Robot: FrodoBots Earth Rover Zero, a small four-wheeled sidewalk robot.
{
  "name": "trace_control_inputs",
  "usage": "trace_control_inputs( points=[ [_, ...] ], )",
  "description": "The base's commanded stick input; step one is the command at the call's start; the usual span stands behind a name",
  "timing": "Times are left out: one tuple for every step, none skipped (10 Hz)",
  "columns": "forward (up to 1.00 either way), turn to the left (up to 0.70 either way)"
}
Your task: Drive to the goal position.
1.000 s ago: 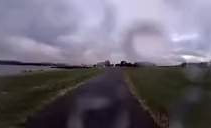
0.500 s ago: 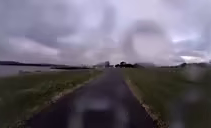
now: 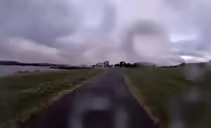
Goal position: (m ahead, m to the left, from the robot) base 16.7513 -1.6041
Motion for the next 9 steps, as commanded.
trace_control_inputs(
  points=[
    [0.70,-0.14],
    [0.70,-0.14],
    [0.70,-0.14],
    [0.70,-0.07],
    [0.70,-0.01],
    [0.70,0.00],
    [0.70,0.00],
    [0.70,0.00],
    [0.70,0.00]
  ],
)
